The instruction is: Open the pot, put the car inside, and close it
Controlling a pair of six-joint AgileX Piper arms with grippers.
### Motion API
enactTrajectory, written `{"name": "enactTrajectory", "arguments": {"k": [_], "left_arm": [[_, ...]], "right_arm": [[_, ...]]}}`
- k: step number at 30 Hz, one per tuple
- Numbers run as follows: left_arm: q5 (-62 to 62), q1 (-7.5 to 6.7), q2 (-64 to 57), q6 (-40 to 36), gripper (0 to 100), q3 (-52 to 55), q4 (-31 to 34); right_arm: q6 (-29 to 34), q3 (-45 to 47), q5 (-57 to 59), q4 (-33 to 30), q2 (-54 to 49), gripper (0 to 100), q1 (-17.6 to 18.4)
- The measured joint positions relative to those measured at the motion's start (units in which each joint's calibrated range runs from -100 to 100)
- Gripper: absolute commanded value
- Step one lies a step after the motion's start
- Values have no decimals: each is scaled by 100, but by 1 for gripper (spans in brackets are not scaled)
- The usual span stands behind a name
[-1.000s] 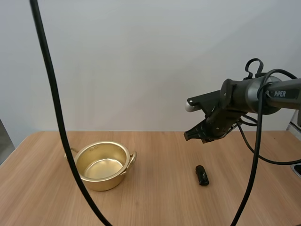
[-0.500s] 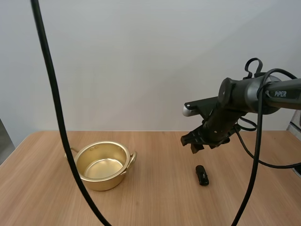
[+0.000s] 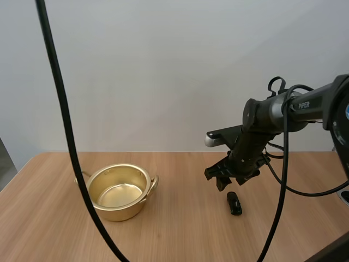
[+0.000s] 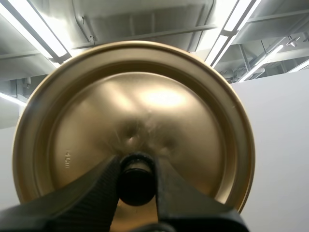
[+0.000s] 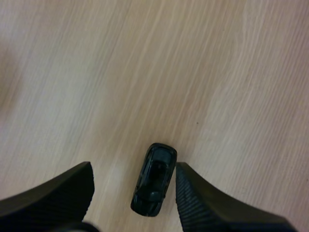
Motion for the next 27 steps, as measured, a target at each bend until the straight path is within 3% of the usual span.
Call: {"name": "enactTrajectory", "arguments": {"k": [10,22,27], "left_arm": [[0,0,0,51,0,0,0],[-67,0,0,51,0,0,0],[-67,0,0,51,0,0,0]], "right_arm": [[365,0,-254,-727,575,84,0],[365,0,-497,-693,1031,84,0],[345,0,-711,-693,1203,74,0]]}}
